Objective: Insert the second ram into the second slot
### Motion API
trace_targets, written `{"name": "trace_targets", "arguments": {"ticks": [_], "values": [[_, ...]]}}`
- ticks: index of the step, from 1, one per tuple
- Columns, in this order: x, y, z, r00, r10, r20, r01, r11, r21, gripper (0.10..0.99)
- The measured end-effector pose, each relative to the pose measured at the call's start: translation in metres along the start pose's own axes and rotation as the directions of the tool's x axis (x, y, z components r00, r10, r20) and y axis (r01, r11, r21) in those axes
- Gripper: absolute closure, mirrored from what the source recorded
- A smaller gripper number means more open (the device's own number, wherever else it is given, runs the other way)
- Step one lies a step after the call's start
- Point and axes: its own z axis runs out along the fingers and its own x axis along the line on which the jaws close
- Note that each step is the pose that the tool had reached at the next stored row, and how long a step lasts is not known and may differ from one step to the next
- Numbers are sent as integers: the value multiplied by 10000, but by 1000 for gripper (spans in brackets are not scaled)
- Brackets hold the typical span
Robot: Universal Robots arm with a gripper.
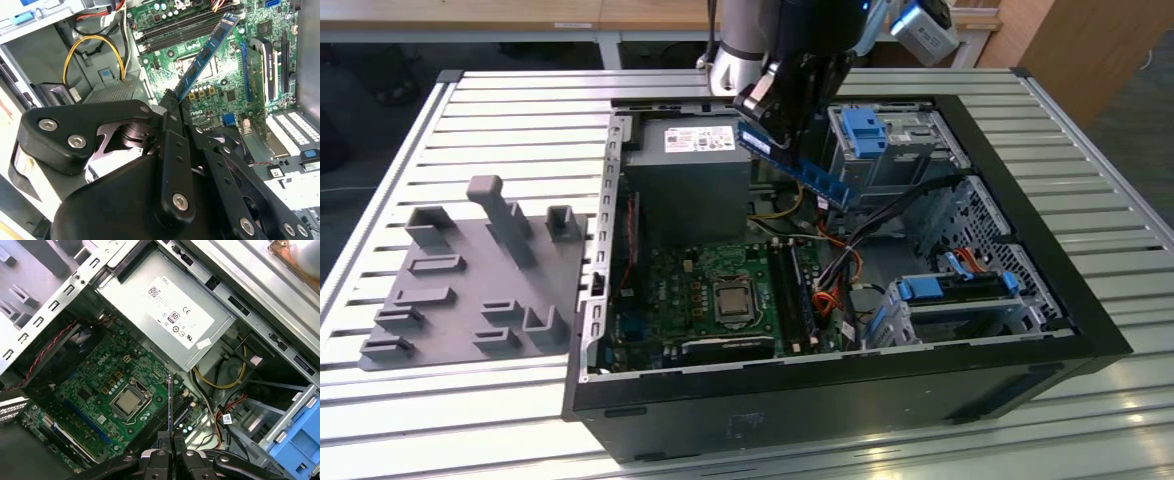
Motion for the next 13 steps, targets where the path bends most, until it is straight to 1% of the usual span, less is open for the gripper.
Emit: {"name": "trace_targets", "arguments": {"ticks": [13], "values": [[3,2,0,9984,564,22,-564,9984,6,949]]}}
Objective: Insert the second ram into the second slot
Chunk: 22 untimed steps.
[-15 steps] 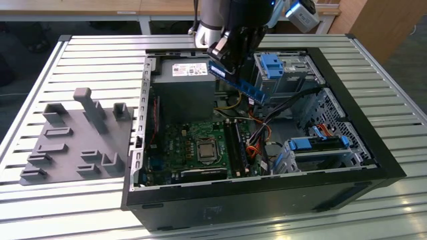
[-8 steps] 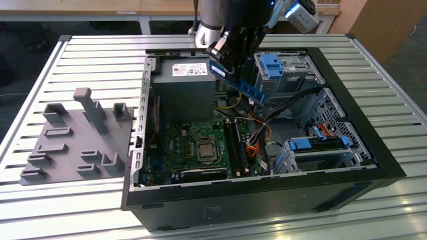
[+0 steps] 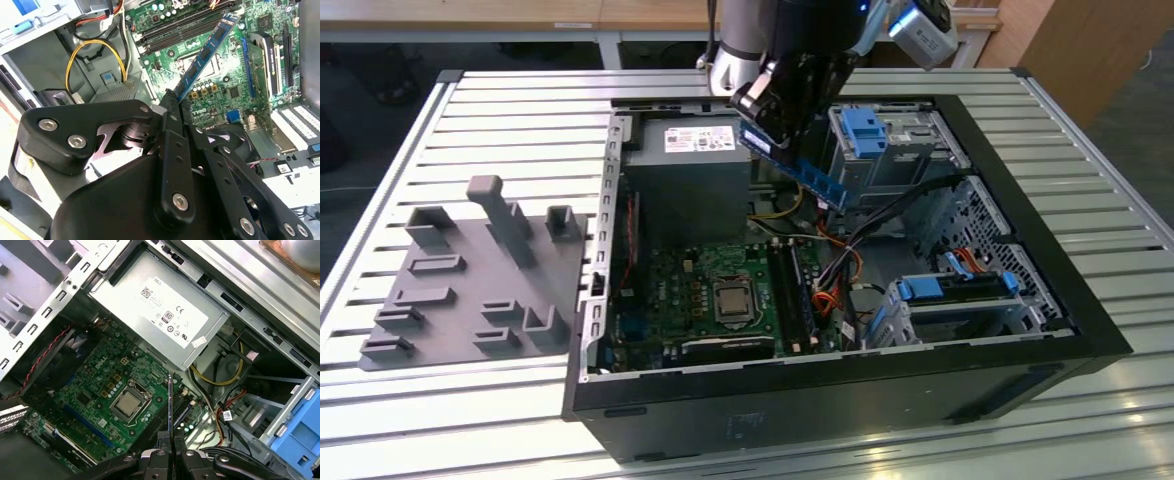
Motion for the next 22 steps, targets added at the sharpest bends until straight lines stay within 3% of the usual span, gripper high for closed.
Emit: {"name": "trace_targets", "arguments": {"ticks": [14,18,22], "values": [[3,1,1,9958,911,35,-911,9958,10,949],[3,1,6,9883,1527,58,-1527,9883,15,949],[3,1,12,9745,2243,86,-2243,9745,20,949]]}}
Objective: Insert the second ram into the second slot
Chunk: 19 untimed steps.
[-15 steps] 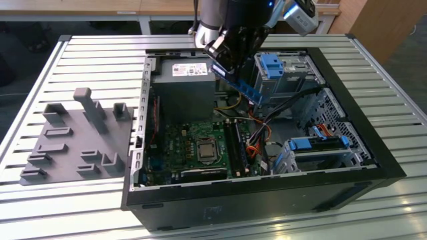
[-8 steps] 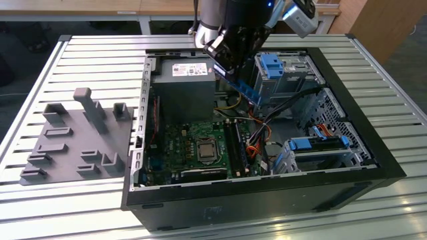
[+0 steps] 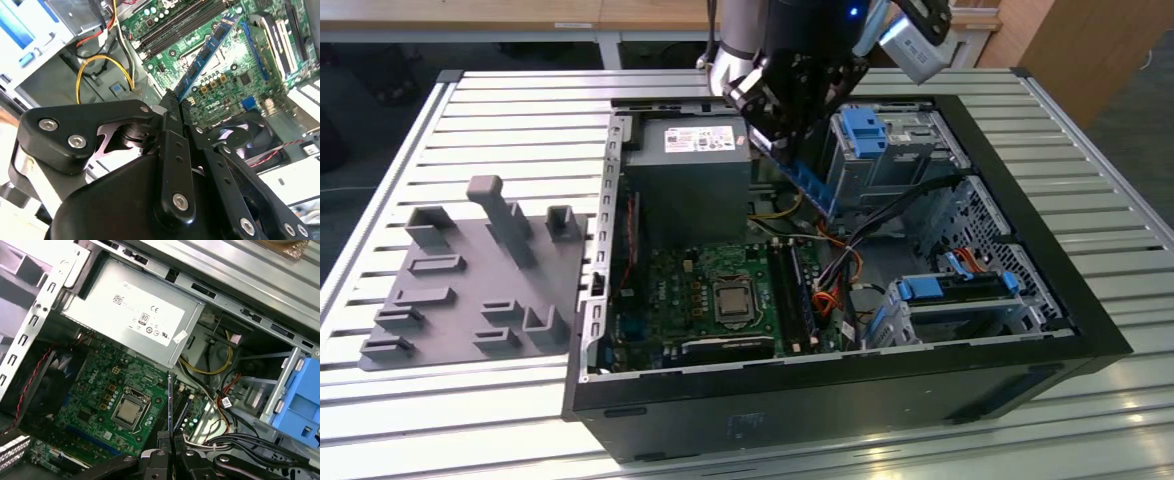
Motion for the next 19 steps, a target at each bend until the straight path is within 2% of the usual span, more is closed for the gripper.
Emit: {"name": "trace_targets", "arguments": {"ticks": [5,10,15,19], "values": [[0,0,8,9959,902,34,-902,9959,10,949],[0,0,16,9835,1807,70,-1808,9835,15,949],[0,-1,26,9633,2682,105,-2682,9634,17,949],[0,-1,36,9411,3378,133,-3379,9412,18,949]]}}
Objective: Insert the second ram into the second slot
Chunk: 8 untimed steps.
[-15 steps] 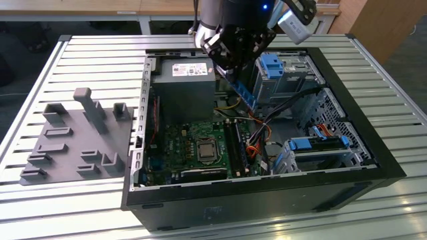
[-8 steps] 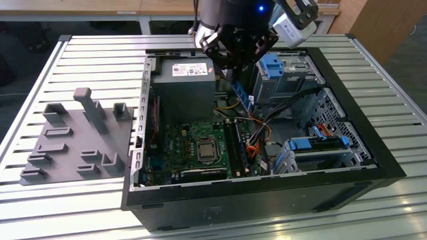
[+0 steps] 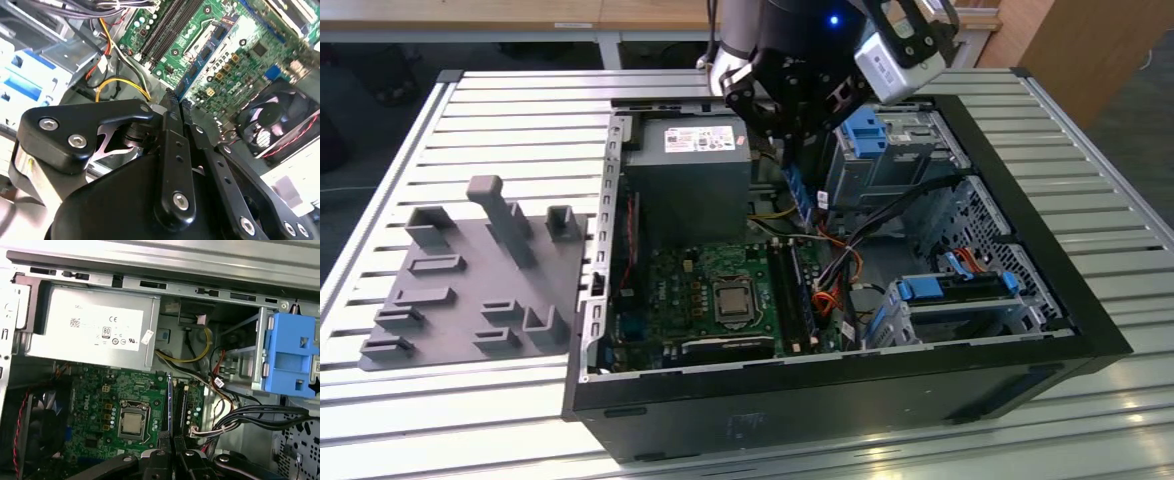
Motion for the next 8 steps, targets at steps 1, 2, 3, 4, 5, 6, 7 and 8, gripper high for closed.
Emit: {"name": "trace_targets", "arguments": {"ticks": [1,2,3,4,5,6,7,8], "values": [[0,0,3,9998,185,7,-185,9998,2,949],[0,0,6,9993,366,14,-366,9993,5,949],[0,0,8,9986,532,21,-532,9986,6,949],[0,0,11,9975,707,27,-707,9975,8,949],[0,0,14,9962,865,33,-865,9963,9,949],[0,-1,18,9954,956,36,-956,9954,10,949],[0,-1,24,9951,986,38,-986,9951,10,949],[0,-2,33,9951,989,38,-989,9951,11,949]]}}
